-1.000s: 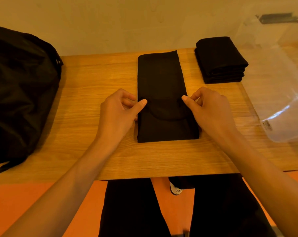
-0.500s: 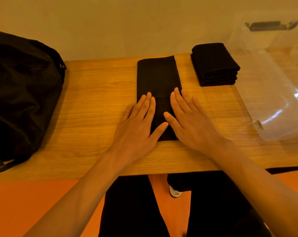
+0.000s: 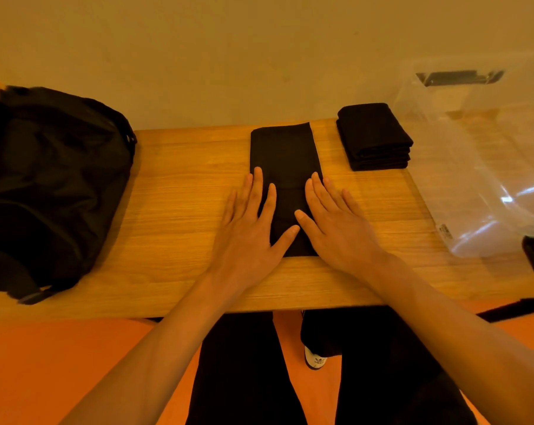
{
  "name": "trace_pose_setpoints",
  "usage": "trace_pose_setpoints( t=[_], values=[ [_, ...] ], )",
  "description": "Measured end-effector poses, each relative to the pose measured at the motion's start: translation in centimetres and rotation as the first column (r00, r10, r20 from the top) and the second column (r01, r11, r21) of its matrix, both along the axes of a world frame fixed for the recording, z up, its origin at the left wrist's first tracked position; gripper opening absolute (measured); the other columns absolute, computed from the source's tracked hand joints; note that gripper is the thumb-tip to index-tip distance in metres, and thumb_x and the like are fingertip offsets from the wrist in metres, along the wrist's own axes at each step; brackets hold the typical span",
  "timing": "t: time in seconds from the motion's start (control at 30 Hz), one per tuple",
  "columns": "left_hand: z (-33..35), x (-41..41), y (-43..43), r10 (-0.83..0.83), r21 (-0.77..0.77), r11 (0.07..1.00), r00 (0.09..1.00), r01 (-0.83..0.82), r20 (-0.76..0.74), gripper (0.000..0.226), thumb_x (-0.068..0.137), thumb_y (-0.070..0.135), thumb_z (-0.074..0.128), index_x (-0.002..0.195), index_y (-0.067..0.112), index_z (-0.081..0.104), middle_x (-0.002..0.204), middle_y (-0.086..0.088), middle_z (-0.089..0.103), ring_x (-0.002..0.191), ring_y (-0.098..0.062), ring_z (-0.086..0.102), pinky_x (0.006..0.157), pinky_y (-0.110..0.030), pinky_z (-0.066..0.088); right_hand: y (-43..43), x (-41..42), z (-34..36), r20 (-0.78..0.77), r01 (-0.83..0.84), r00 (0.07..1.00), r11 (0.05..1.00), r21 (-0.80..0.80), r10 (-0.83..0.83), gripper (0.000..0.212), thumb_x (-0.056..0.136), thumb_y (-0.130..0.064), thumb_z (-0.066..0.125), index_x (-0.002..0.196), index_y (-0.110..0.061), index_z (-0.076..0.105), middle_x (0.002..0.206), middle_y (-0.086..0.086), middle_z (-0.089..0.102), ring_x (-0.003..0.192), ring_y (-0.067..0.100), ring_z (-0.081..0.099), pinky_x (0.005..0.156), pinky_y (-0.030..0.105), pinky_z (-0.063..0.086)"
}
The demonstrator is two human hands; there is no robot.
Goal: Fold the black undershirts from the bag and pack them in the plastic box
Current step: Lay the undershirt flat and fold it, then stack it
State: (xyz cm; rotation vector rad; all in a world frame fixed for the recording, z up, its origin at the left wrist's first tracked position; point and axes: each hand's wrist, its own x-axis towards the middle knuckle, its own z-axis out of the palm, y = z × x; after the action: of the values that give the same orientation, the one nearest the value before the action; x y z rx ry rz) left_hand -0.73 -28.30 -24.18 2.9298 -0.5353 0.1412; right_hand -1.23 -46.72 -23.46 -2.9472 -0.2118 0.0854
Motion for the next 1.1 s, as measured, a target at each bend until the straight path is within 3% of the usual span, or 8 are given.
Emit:
trace_pose_setpoints(
  t=[0.1,0.27,0.63,0.77,0.83,0.93,1.03,1.1],
  values=[
    [0.1,-0.5,0.1,0.041,-0.043,0.998,0.997,-0.038,0.07,0.089,0.098,0.072,0.015,0.162,0.015,-0.009,0.166,-0.01,-0.027,0.153,-0.023,-0.025,0.126,-0.045,-0.005,0.1,-0.2,0.2,-0.007,-0.001,1.0,1.0,0.009,0.001,0.079,0.092,-0.065,-0.007,0.16,-0.024,-0.009,0.167,-0.004,-0.017,0.152,0.012,-0.02,0.126,0.041,-0.004],
    [0.0,-0.5,-0.1,0.072,0.013,0.997,0.996,-0.072,-0.045,0.099,0.088,0.079,-0.003,0.16,0.012,-0.015,0.167,-0.007,-0.022,0.152,-0.018,-0.025,0.127,-0.041,-0.008,0.1,-0.3,0.2,0.009,0.007,1.0,1.0,0.002,-0.007,0.083,0.09,-0.066,-0.01,0.16,-0.022,-0.008,0.167,-0.001,-0.017,0.152,0.013,-0.02,0.126,0.041,-0.004],
    [0.2,-0.1,-0.3,0.097,0.046,0.995,0.99,-0.093,-0.104,0.102,0.082,0.083,-0.011,0.162,0.02,-0.007,0.168,0.0,-0.017,0.154,-0.017,-0.02,0.127,-0.044,-0.006,0.4,-0.1,0.3,-0.016,0.028,0.999,1.0,-0.001,-0.028,0.088,0.084,-0.068,-0.016,0.159,-0.024,-0.008,0.167,0.001,-0.016,0.152,0.015,-0.02,0.125,0.04,-0.007],
    [1.5,0.3,0.0,0.091,-0.188,0.973,0.973,-0.131,-0.21,0.087,0.084,0.078,-0.003,0.159,0.034,-0.012,0.167,0.006,-0.02,0.153,-0.013,-0.02,0.125,-0.038,-0.007,0.3,0.4,2.3,-0.153,0.068,0.987,0.982,0.175,-0.041,0.068,0.099,-0.062,0.004,0.16,-0.033,-0.002,0.169,0.002,-0.01,0.154,0.017,-0.014,0.125,0.04,-0.003],
    [2.6,2.0,0.5,0.113,-0.338,0.922,0.967,-0.187,-0.227,0.08,0.09,0.073,0.007,0.161,0.036,-0.004,0.169,0.008,-0.012,0.154,-0.01,-0.012,0.122,-0.033,-0.004,0.1,2.5,4.0,-0.067,0.132,0.991,0.932,0.337,-0.116,0.06,0.105,-0.054,0.023,0.16,-0.031,0.016,0.168,0.003,0.011,0.155,0.023,0.008,0.124,0.044,0.014],
    [4.3,7.4,1.0,0.207,-0.377,0.882,0.952,-0.282,-0.226,0.064,0.104,0.059,0.028,0.159,0.027,0.027,0.168,-0.001,0.017,0.155,-0.021,0.013,0.124,-0.039,0.014,-0.1,8.2,6.6,0.042,0.215,0.963,0.859,0.465,-0.265,0.049,0.105,-0.041,0.044,0.147,-0.017,0.043,0.146,0.01,0.047,0.132,0.027,0.048,0.101,0.037,0.046],
    [5.2,13.6,1.0,0.317,-0.327,0.881,0.939,-0.343,-0.131,0.056,0.1,0.056,0.05,0.139,0.016,0.055,0.143,-0.009,0.048,0.133,-0.029,0.044,0.105,-0.041,0.043,0.0,14.1,7.8,-0.13,0.344,0.938,0.822,0.454,-0.321,0.042,0.102,-0.039,0.053,0.131,-0.009,0.053,0.107,0.005,0.058,0.093,0.018,0.056,0.07,0.026,0.043],
    [5.7,17.1,0.6,0.327,-0.338,0.867,0.93,-0.367,-0.169,0.05,0.095,0.055,0.058,0.121,0.013,0.062,0.118,-0.006,0.059,0.114,-0.026,0.056,0.084,-0.036,0.049,0.1,17.2,7.8,-0.263,0.403,0.91,0.832,0.381,-0.32,0.042,0.099,-0.04,0.059,0.125,-0.007,0.055,0.103,0.005,0.058,0.087,0.018,0.052,0.062,0.026,0.041]
  ],
)
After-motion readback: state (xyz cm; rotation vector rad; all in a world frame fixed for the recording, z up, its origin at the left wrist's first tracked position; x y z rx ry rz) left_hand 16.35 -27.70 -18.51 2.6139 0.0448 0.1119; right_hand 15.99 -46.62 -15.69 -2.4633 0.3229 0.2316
